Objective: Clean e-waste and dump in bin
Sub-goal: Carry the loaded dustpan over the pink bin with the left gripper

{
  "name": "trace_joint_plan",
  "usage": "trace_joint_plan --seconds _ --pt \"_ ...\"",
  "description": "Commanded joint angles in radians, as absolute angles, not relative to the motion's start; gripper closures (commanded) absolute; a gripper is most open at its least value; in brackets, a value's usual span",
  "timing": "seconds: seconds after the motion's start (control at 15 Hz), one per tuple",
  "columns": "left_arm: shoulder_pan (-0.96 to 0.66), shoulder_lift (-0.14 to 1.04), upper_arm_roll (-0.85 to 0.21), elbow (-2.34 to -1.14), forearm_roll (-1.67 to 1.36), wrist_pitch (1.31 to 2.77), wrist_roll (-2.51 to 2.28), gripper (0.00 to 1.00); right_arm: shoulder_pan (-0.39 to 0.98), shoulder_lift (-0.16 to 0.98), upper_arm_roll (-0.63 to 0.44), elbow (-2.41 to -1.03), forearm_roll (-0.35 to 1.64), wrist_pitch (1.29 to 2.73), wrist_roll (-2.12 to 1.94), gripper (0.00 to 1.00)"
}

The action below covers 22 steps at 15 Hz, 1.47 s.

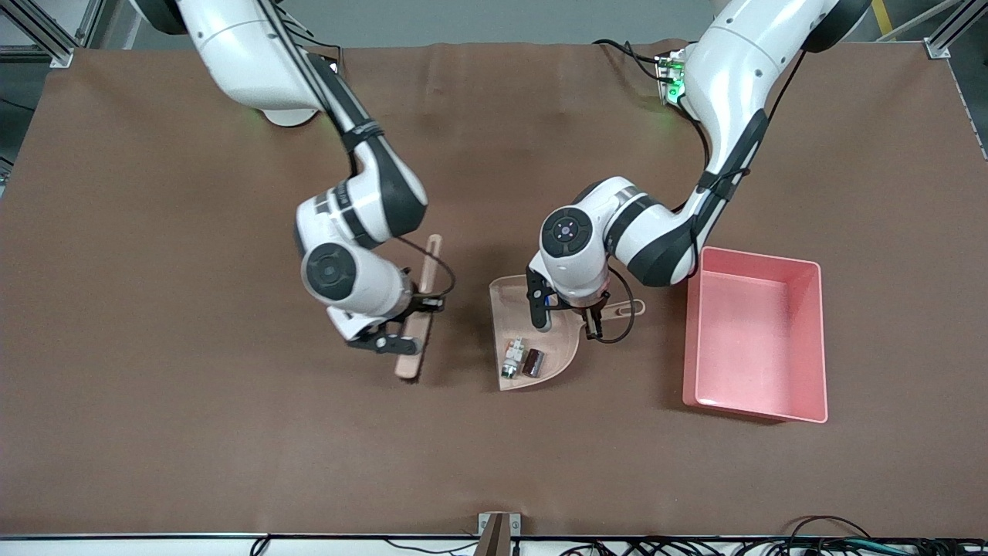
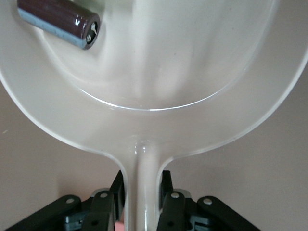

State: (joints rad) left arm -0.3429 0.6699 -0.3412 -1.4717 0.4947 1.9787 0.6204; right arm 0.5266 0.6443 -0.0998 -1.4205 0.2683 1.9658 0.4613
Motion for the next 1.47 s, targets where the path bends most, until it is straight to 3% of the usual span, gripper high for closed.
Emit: trace_joint_plan --seconds 0.0,0.33,0.93,1.2,1.4 --pt "-0.289 0.565 -0.348 -1.493 0.421 1.925 0.713 1.0 0.438 0.571 -0.086 -1.511 0.201 1.963 0.365 1.0" --pt "-0.146 0.433 -0.386 -1.627 0.411 1.902 0.839 1.0 0.287 0.48 -0.086 -1.652 0.156 2.008 0.229 1.0" --pt "0.375 0.252 -0.629 -1.905 0.411 2.063 1.187 1.0 0.085 0.339 -0.086 -2.024 0.156 2.239 -0.028 0.99" --pt "0.534 0.198 -0.664 -1.924 0.41 2.072 1.362 1.0 0.074 0.278 -0.087 -2.189 0.152 2.373 -0.051 0.99" --pt "0.574 0.192 -0.649 -1.914 0.49 2.068 1.407 1.0 0.019 0.272 -0.089 -2.227 0.147 2.41 -0.132 0.99"
